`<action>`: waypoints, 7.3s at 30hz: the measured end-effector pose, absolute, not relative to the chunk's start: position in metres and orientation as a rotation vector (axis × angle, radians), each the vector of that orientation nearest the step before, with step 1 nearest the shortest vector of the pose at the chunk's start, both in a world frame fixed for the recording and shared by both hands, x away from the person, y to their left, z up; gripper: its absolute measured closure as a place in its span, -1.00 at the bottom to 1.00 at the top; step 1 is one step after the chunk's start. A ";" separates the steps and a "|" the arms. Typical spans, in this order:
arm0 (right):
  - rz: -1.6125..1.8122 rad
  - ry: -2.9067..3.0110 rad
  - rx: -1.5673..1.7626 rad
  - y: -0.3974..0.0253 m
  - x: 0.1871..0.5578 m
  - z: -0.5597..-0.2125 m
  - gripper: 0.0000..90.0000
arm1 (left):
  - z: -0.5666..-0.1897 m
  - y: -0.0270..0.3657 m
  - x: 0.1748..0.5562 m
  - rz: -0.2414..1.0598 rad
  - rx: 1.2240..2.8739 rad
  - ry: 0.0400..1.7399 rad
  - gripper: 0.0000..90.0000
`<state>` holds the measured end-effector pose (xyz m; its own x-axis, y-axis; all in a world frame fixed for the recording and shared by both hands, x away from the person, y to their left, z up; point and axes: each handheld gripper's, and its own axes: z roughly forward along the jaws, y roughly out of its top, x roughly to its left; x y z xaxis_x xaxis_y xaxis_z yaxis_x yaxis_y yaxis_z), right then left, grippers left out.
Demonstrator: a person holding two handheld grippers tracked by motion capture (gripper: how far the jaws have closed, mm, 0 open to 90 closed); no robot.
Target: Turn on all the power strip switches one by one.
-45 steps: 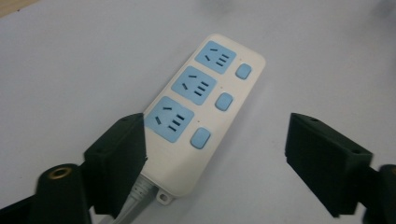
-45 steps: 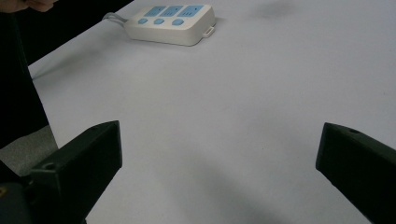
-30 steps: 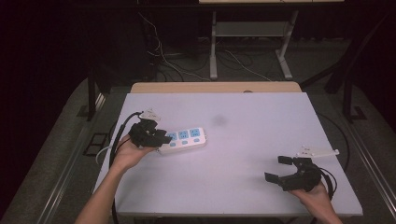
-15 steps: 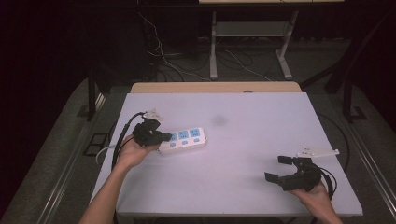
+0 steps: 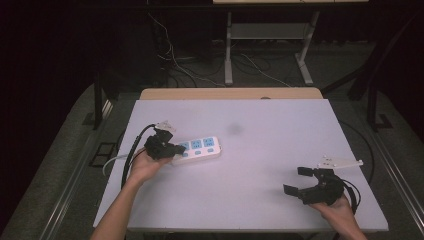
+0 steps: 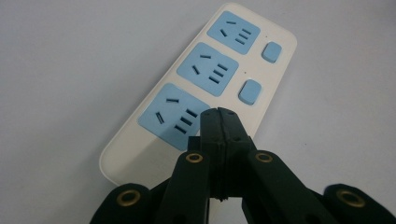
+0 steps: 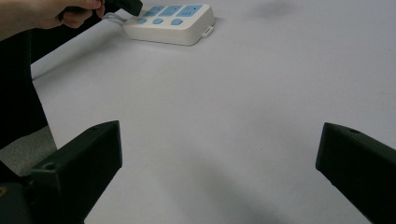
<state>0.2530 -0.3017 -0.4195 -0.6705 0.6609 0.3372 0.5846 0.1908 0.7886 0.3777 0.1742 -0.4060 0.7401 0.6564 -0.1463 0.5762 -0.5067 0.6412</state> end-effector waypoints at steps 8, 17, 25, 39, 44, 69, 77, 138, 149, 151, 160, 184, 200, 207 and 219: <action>1.507 2.363 1.243 -0.302 0.253 -0.420 -0.99 | -0.409 0.173 0.378 0.141 2.234 0.920 0.99; 1.502 2.367 1.242 -0.302 0.254 -0.420 -0.99 | -0.411 0.171 0.379 0.112 2.231 0.923 0.99; 1.498 2.367 1.244 -0.302 0.254 -0.420 -0.99 | -0.411 0.168 0.377 0.137 2.254 0.906 0.99; 1.509 2.353 1.245 -0.305 0.253 -0.419 -0.99 | -0.413 0.169 0.380 0.102 2.252 0.925 1.00; 1.518 2.342 1.249 -0.307 0.253 -0.419 -0.99 | -0.414 0.169 0.380 0.103 2.252 0.932 1.00; 1.528 2.322 1.281 -0.312 0.254 -0.420 -0.99 | -0.416 0.176 0.378 0.073 2.184 0.947 1.00; 1.525 2.325 1.283 -0.312 0.254 -0.420 -0.99 | -0.406 0.177 0.378 0.078 2.195 0.926 1.00; 1.517 2.339 1.265 -0.312 0.254 -0.421 -0.99 | -0.397 0.123 0.399 0.096 2.336 0.800 0.99; 1.517 2.339 1.265 -0.312 0.254 -0.421 -0.99 | -0.402 0.121 0.398 0.088 2.348 0.804 0.99; 1.519 2.338 1.266 -0.312 0.254 -0.421 -0.99 | -0.403 0.122 0.398 0.090 2.358 0.807 0.99; 1.520 2.338 1.269 -0.312 0.254 -0.421 -0.99 | -0.406 0.124 0.398 0.080 2.350 0.813 0.99; 1.532 2.326 1.265 -0.314 0.253 -0.419 -0.99 | -0.412 0.129 0.400 0.033 2.305 0.835 1.00; 1.558 2.312 1.280 -0.317 0.254 -0.419 -0.99 | -0.412 0.128 0.399 0.043 2.314 0.852 1.00; 1.556 2.312 1.283 -0.317 0.254 -0.419 -0.99 | -0.411 0.128 0.398 0.035 2.304 0.843 1.00; 1.556 2.311 1.285 -0.317 0.255 -0.420 -0.99 | -0.407 0.123 0.395 0.059 2.331 0.811 1.00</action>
<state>0.2547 -0.3173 -0.4200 -0.6467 0.6675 0.3691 0.5931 0.1358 0.7936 0.3948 0.1226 -0.4067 0.8066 0.5678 -0.1643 0.5379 -0.5898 0.6023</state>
